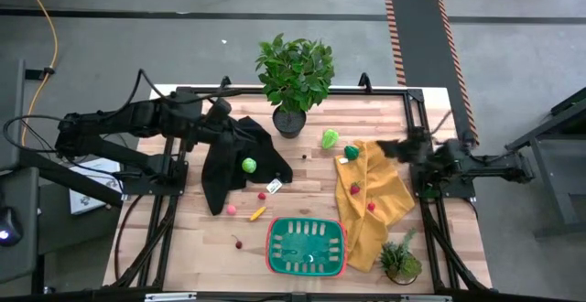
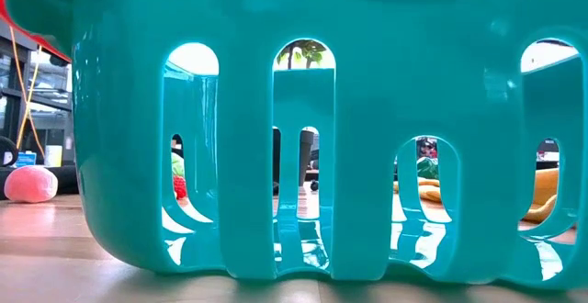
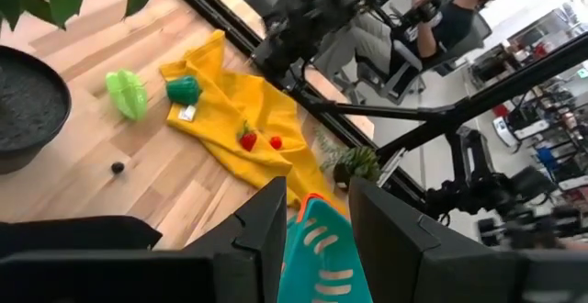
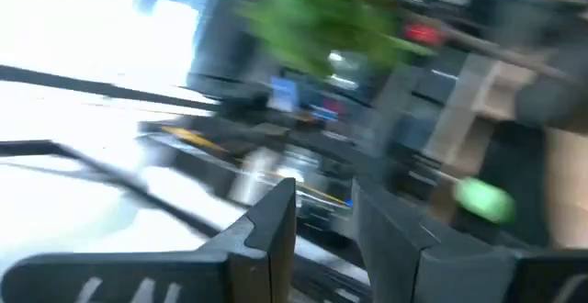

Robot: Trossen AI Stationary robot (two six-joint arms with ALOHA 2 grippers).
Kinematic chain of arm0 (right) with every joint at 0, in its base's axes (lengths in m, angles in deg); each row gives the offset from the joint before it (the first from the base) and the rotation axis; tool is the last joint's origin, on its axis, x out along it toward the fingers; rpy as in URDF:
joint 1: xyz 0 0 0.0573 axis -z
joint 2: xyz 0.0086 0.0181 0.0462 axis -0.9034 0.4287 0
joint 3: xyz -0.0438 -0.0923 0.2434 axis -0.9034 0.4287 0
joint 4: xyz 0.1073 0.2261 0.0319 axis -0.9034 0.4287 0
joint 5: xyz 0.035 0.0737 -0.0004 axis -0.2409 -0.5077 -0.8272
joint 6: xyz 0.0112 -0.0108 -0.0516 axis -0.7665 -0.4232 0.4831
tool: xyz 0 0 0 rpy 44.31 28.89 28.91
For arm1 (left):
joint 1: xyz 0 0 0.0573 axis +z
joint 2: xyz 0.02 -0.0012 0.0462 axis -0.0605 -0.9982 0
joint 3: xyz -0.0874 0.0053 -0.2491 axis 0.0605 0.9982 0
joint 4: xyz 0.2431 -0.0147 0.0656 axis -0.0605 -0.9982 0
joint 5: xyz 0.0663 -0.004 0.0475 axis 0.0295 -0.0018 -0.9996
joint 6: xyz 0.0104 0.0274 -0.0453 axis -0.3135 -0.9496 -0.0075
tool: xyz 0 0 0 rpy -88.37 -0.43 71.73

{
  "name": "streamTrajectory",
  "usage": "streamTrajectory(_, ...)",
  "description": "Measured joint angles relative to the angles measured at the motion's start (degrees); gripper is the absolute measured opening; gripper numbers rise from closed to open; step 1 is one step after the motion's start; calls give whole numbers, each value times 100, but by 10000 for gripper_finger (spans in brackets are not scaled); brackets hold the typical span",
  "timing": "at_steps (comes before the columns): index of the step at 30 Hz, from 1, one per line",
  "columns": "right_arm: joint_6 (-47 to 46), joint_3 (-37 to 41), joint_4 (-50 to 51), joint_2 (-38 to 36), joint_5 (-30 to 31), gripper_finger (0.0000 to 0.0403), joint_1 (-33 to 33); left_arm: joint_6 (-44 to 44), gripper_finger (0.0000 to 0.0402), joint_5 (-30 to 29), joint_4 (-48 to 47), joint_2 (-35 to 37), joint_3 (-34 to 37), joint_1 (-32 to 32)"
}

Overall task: Pick and placing Produce into tupperware
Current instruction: Put the red strawberry into the blue bin

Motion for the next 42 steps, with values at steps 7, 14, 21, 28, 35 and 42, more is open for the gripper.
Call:
streamTrajectory(7, 588, -45, -1737, -3, -566, 99, -132, 42, 111, 2, -38, -5, 0, 0)
streamTrajectory(14, 835, -612, -740, 1, -584, 99, -283, 48, 111, 21, -55, -3, 0, 0)
streamTrajectory(21, 1480, -1856, 1657, 416, -170, 99, -388, 61, 111, 70, -135, -3, 0, 0)
streamTrajectory(28, 1593, -2744, 2418, 1267, -261, 99, -386, 66, 111, 70, -245, -3, 2, 0)
streamTrajectory(35, 1802, -3819, 3900, 2448, -589, 99, -388, 68, 111, 70, -351, -3, 2, 0)
streamTrajectory(42, 1994, -4944, 5312, 3436, -802, 99, -421, 61, 111, 70, -670, -3, 2, 0)
